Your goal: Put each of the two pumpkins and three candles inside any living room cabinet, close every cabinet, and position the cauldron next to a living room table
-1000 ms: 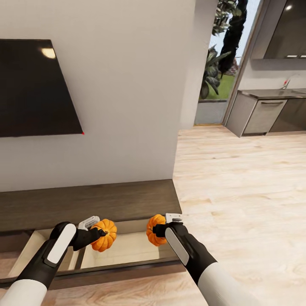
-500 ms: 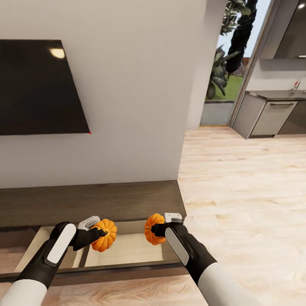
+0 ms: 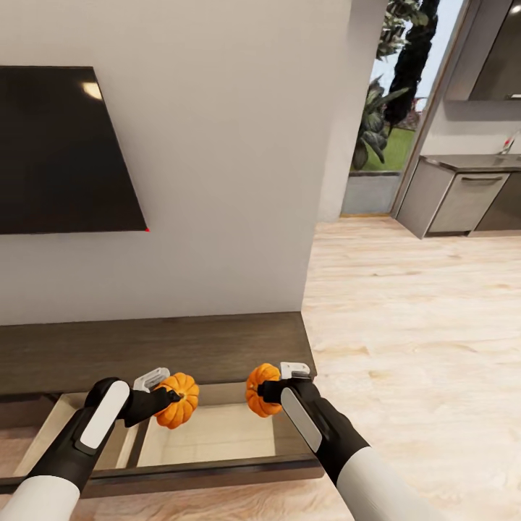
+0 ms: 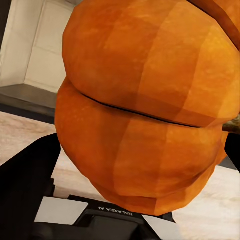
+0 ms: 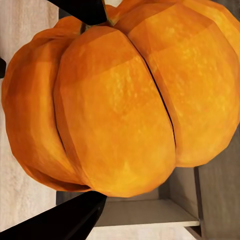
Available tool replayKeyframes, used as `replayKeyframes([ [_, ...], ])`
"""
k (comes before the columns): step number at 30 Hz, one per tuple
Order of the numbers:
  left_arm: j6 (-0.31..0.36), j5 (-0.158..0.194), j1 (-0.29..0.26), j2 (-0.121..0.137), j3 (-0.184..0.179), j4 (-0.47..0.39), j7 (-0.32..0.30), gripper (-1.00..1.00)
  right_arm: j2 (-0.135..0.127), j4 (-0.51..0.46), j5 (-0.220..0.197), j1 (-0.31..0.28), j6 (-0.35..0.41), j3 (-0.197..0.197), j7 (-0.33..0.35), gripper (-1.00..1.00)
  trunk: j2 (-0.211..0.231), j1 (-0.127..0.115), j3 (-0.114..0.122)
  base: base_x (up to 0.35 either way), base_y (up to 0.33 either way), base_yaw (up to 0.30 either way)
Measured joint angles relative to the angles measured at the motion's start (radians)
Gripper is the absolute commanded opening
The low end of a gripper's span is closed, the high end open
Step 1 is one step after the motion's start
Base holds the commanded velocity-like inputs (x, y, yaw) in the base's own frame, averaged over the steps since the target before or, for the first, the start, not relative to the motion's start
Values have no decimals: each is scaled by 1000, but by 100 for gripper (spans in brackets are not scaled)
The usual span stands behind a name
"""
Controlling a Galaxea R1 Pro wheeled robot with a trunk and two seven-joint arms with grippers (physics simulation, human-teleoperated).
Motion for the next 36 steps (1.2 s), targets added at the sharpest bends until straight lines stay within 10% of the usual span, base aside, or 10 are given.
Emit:
replayKeyframes([
  [11,-1,10,0,-5,-1,1,0,-100,0,7,3,0,-2,0,0,-100,-56,31,-25,0,0,0],
  [20,-22,2,0,-84,-3,9,9,-100,0,19,11,0,-18,39,0,-100,-119,65,-53,0,0,0],
  [36,-66,-3,0,-89,-50,11,14,-100,0,29,3,-1,-63,44,-9,-100,-231,126,-103,0,0,0],
])
